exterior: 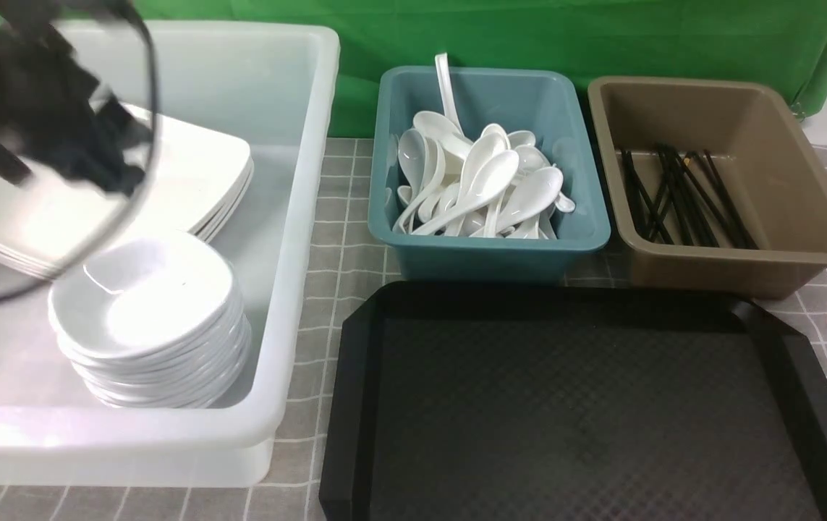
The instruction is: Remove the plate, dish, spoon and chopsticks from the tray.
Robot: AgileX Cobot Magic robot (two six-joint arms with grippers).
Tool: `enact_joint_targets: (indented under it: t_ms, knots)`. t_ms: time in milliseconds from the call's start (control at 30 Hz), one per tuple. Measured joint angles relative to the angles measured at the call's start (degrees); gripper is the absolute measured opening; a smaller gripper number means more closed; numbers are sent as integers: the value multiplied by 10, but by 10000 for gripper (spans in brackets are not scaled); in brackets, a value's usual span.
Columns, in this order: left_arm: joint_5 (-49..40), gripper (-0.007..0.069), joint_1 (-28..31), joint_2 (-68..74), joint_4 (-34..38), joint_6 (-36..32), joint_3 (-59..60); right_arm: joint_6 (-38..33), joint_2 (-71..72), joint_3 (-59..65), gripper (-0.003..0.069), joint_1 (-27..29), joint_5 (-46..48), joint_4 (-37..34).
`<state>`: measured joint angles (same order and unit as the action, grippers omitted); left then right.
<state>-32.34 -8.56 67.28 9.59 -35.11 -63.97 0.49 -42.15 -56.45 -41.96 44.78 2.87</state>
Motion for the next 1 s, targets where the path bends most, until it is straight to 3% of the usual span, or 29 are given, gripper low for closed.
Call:
enact_joint_targets:
  t_ms: [33,100,233,400,600,1000]
  knots:
    - [-2,174,0,-42,51,-1,10,0,0,0,37,0,3,0]
    - [4,72,0,-105,118,-17,44,0,0,0,37,0,6,0]
    - [50,12,0,-203,203,-63,136,0,0,0,39,0,8,0]
    - [151,5,0,-319,290,-136,269,0,0,0,55,0,11,0]
    - [190,5,0,-382,280,-158,359,-1,0,0,75,0,12,1]
    - [195,5,0,-388,176,-160,470,-1,0,0,107,0,12,1]
